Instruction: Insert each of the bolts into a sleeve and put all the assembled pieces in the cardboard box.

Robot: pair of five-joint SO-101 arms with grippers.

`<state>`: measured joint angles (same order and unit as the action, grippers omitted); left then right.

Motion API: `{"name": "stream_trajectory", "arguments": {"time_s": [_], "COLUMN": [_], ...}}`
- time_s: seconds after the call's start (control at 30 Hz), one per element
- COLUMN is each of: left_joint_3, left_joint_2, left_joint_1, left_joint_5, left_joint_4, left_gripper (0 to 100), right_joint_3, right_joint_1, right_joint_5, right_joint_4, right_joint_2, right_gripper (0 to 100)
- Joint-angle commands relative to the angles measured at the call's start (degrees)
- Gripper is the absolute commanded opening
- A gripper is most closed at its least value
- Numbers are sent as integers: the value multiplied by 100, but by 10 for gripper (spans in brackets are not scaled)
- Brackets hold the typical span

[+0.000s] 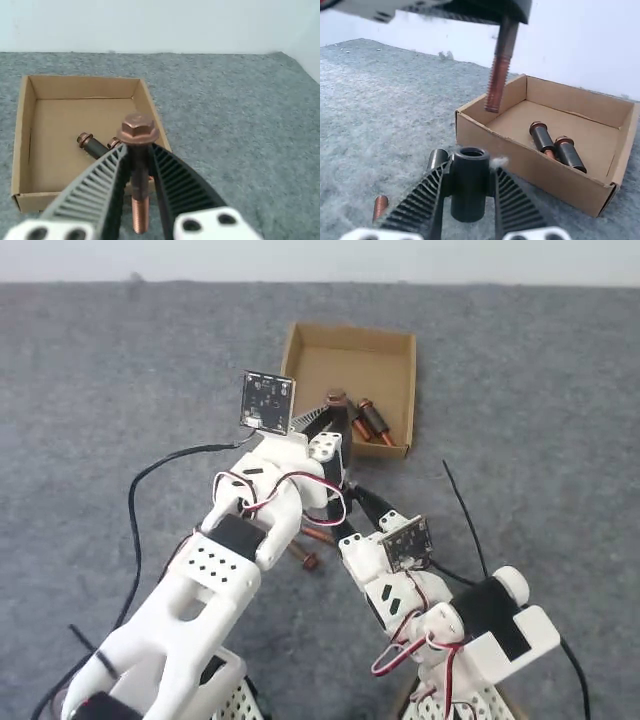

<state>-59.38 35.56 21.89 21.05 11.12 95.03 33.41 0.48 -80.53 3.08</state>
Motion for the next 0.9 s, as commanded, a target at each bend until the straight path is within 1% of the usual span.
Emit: {"name": "stream_trajectory", "arguments": {"time_s": [0.0,0.07,0.13,0.23,0.3,0.37,0.53,0.67,0.87], "left_joint_3": [347,207,-40,-470,-725,-910,-1042,-1103,-1226], "left_joint_2": [343,695,1204,1714,1758,1758,1767,1767,1767], "left_joint_1": [53,53,62,62,79,123,308,316,334], "left_joint_5": [79,62,53,53,53,53,53,53,53], "left_joint_4": [53,281,343,-26,-360,-492,-369,-369,-369], "left_gripper": [13,13,13,13,13,13,13,13,13], "right_joint_3": [-44,-44,-44,-44,-44,-44,-44,-18,-9], "right_joint_1": [13,4,4,4,4,-4,-127,-163,-171], "right_joint_5": [114,114,114,114,114,114,105,105,105], "right_joint_4": [13,13,13,13,13,13,-40,-426,-470], "right_joint_2": [-22,-40,-40,-48,-48,-48,-66,-13,-13], "right_gripper": [6,6,6,6,6,6,6,6,6]}}
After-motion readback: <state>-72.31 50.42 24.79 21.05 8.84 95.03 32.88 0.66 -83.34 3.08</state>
